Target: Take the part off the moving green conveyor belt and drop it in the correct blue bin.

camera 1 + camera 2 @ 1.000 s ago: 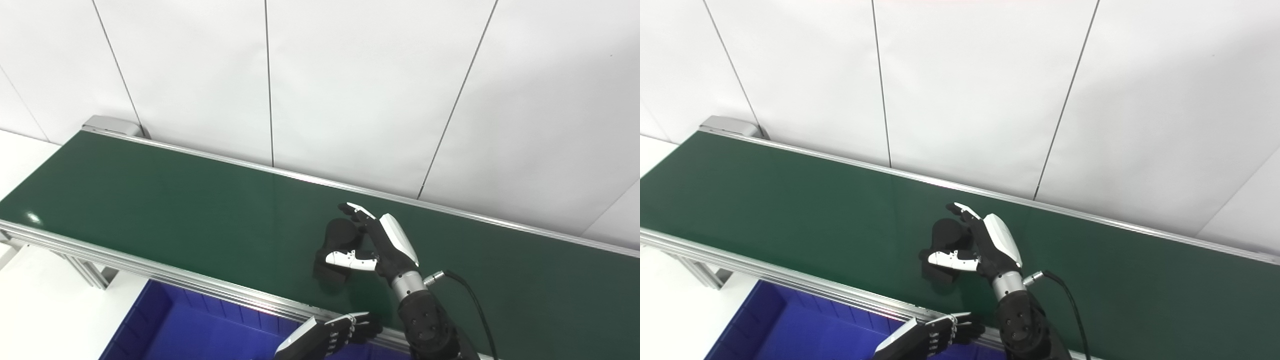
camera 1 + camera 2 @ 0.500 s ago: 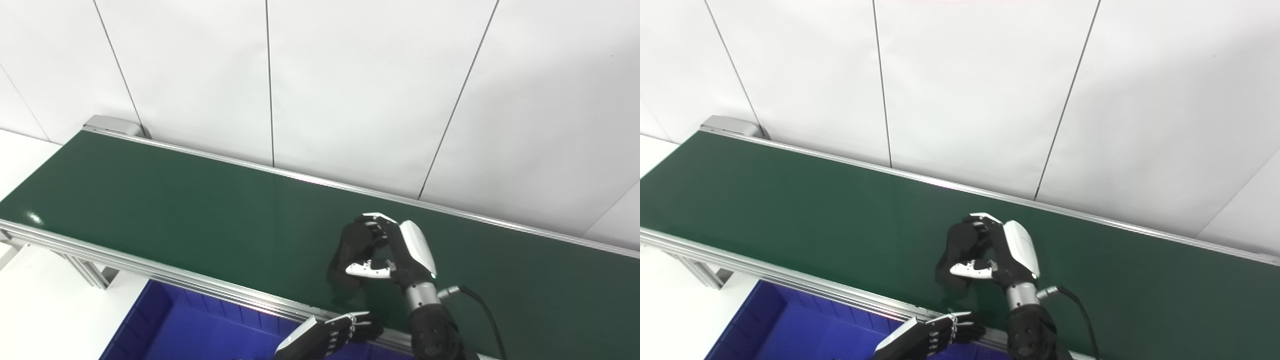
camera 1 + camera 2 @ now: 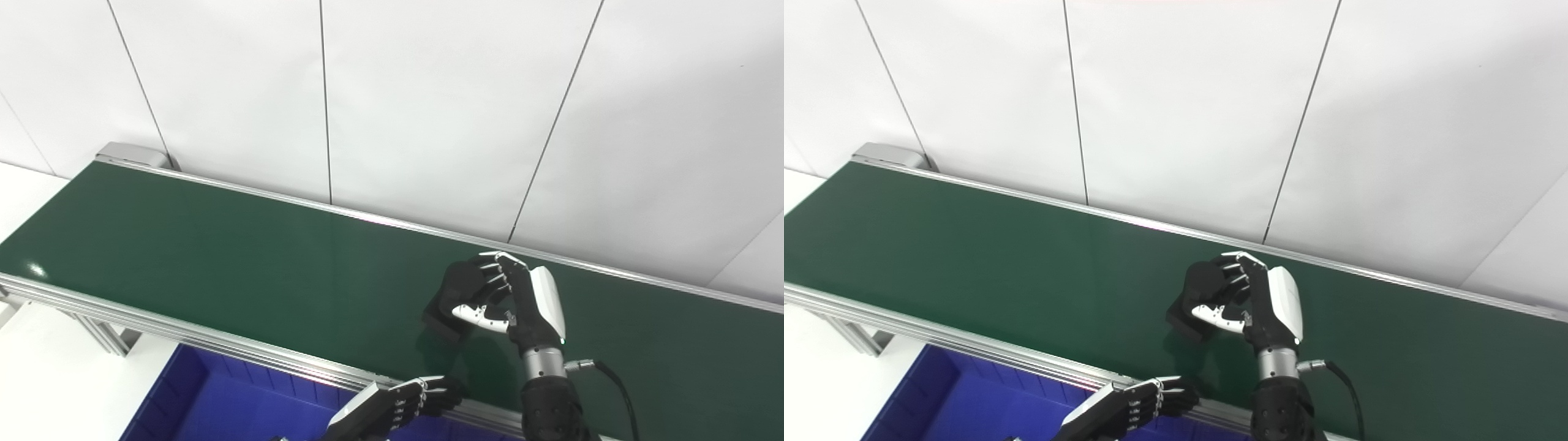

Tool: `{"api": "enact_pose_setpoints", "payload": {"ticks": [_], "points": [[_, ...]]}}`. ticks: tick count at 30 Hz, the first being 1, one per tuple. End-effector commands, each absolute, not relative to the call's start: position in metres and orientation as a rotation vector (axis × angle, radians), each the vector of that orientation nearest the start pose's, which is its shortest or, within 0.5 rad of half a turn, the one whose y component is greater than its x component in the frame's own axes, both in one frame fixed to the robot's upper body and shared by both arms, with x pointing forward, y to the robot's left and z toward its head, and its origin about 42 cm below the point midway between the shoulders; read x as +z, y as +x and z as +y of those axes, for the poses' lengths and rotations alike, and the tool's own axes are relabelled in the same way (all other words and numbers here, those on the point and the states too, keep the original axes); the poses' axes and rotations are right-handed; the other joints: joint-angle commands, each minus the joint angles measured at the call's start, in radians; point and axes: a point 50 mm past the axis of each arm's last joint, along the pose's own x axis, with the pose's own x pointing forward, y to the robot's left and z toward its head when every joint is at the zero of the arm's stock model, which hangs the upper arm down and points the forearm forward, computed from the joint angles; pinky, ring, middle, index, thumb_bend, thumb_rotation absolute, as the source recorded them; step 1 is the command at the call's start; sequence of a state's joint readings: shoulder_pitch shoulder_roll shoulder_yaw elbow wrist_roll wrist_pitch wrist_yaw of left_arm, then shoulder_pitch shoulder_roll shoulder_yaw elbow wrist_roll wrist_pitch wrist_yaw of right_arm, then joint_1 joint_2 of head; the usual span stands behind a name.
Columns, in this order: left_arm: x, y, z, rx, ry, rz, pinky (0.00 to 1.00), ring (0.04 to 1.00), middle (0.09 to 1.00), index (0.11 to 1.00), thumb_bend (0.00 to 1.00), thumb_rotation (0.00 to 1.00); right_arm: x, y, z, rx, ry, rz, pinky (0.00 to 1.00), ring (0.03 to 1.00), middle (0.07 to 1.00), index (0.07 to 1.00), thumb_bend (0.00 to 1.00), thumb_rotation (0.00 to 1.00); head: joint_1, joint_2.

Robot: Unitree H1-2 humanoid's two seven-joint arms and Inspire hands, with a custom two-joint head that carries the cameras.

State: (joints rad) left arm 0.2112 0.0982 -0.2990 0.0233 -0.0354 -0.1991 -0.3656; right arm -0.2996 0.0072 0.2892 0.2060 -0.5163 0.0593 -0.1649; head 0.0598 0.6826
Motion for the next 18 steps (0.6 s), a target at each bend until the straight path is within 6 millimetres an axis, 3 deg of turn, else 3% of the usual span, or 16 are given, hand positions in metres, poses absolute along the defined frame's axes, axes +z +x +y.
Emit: {"api": "enact_pose_setpoints", "payload": {"ticks": [1, 18], "points": [[0.058, 0.193, 0.156, -0.614, -0.015, 0.004, 0.86, 0.853, 0.829, 0.859, 1.00, 0.57, 0.155, 0.367, -0.104, 0.141, -0.533, -0.286, 0.39, 0.445, 0.552, 0.612, 0.50, 0.00, 0.000, -0.001], [0.057, 0.193, 0.157, -0.608, -0.021, 0.001, 0.85, 0.842, 0.825, 0.859, 1.00, 0.56, 0.168, 0.356, -0.112, 0.078, -0.454, -0.376, 0.37, 0.453, 0.548, 0.607, 0.50, 0.00, -0.028, 0.002]]}}
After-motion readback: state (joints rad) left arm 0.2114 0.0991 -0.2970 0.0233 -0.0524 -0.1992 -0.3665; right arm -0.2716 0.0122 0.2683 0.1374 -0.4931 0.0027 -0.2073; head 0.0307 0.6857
